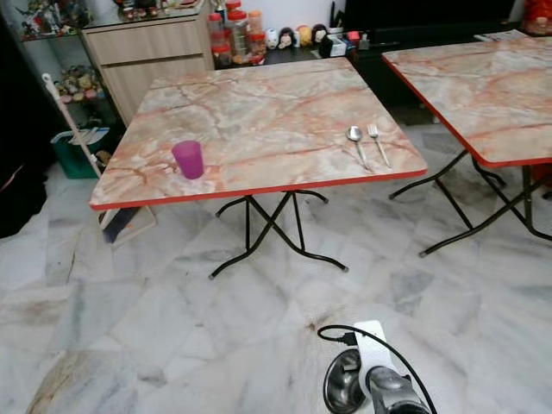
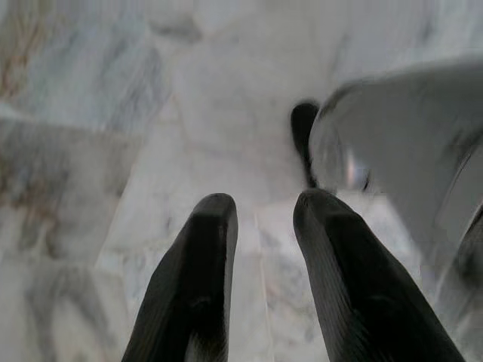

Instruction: Setting the table

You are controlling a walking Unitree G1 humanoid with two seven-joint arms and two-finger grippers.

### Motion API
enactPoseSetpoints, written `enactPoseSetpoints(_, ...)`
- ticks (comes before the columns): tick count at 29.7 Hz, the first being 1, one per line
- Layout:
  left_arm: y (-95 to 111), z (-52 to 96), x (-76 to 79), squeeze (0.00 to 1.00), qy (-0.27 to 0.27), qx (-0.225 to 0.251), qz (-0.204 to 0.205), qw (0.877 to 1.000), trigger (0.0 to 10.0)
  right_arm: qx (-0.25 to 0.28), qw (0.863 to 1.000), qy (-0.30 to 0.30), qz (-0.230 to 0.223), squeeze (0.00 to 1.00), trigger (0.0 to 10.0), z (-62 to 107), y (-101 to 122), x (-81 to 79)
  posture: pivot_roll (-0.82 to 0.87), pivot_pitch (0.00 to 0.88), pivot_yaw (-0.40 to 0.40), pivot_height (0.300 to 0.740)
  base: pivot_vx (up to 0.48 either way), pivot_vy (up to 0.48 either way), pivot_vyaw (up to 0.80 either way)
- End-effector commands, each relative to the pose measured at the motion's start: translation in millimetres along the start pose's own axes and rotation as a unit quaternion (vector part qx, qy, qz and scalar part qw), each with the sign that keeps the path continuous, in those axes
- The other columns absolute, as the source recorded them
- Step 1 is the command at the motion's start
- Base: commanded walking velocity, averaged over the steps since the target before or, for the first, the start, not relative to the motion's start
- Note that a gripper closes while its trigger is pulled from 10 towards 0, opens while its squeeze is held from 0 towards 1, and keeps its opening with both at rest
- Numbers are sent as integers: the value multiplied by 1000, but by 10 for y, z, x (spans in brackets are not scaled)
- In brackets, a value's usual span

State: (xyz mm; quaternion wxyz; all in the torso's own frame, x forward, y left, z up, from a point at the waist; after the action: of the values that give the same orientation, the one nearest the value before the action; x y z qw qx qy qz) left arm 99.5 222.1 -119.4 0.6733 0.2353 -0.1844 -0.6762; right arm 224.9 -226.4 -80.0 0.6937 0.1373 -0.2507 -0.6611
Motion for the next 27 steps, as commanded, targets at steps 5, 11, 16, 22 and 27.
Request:
enactPoseSetpoints(5,-63,35,-9,0,4,1,19,1000,10000,21,1000,13,1,0,10000,-6,140,-91,-32,12,73,736,0,0,0)
enactPoseSetpoints(11,-39,35,-16,0,11,15,47,999,10000,25,1000,12,-11,0,10000,-5,177,-77,-29,5,77,736,0,0,0)
enactPoseSetpoints(16,-27,32,-25,0,15,18,48,999,10000,26,1000,12,-8,0,10000,-6,190,-79,-38,5,78,736,0,0,0)
enactPoseSetpoints(22,-128,14,-25,0,3,-52,-29,998,10000,19,1000,15,9,0,10000,-6,194,-80,-45,0,81,736,0,0,0)
enactPoseSetpoints(27,-206,17,-24,0,-1,-96,-39,995,10000,18,1000,16,11,0,10000,-6,200,-79,-45,0,78,736,0,0,0)
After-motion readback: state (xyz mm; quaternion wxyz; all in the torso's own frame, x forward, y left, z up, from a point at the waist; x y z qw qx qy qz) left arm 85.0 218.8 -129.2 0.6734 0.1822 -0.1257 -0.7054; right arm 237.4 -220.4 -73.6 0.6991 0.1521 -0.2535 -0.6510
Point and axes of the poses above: a point about 5 cm out from each wrist's last joint towards the gripper, its own z axis pointing back from the gripper into the wrist, its own y axis along the axis of the wrist's last joint, x = y × z, the point moved 2 cm from there along -z, pointing out of the wrist towards the gripper, and after that the axes turned 1 degree about -z, right-handed, at the moved point
